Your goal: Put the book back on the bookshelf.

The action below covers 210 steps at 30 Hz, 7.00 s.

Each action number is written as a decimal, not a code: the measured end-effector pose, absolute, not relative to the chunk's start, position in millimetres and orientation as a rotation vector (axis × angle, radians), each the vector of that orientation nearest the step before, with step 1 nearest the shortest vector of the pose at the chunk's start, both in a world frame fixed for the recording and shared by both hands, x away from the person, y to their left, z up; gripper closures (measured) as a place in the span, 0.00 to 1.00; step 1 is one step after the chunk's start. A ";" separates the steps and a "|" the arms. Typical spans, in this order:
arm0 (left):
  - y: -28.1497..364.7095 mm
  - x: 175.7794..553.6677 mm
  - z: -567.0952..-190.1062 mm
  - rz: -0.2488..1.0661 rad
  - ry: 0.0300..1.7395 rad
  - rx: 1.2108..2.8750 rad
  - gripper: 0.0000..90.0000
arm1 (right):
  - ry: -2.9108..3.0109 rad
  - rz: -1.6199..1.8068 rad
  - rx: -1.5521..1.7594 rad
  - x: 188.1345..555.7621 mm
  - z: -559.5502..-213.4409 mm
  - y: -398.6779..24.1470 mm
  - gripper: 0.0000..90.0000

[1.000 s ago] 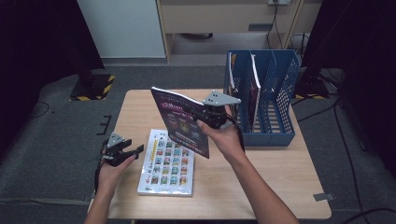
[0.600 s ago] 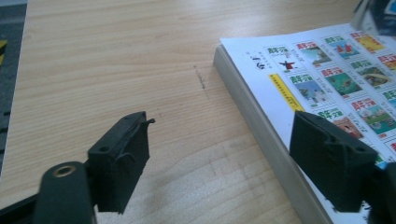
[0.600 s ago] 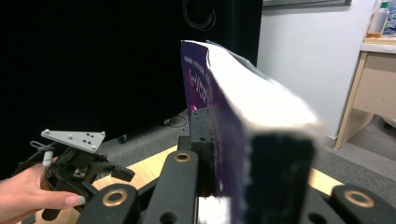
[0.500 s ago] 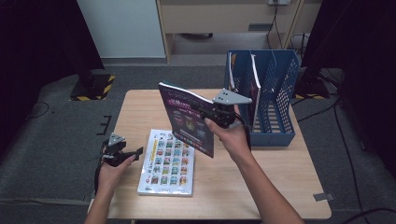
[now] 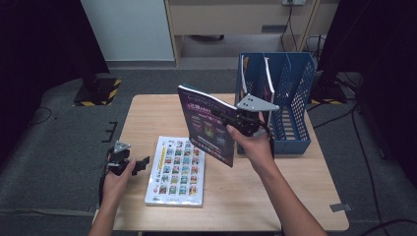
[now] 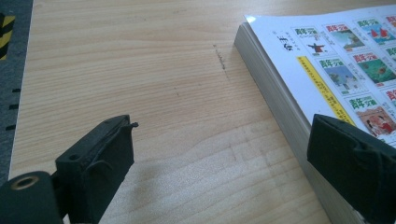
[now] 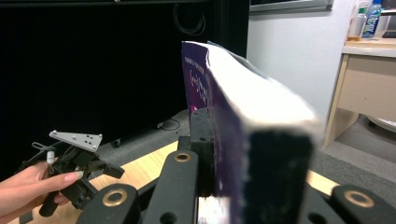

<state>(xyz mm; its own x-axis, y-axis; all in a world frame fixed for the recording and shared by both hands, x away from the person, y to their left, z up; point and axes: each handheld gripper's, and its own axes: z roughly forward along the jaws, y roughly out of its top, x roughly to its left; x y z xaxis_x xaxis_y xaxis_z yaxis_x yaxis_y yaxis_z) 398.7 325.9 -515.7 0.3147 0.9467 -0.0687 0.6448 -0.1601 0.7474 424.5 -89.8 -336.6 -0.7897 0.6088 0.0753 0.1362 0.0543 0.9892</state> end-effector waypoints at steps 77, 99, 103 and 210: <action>330.5 399.7 -525.2 0.576 1.470 1.958 0.06 | 1.869 1.749 0.919 375.4 -351.7 -218.7 0.94; 338.8 400.0 -530.9 0.620 1.523 1.962 0.06 | 1.828 1.711 0.954 354.5 -348.5 -254.9 0.94; 338.4 400.3 -532.3 0.620 1.527 1.970 0.06 | 1.824 1.701 0.957 351.1 -347.5 -260.8 0.94; 336.0 397.8 -536.7 0.632 1.515 1.938 0.02 | 1.464 1.341 1.262 470.4 -287.5 -265.8 0.94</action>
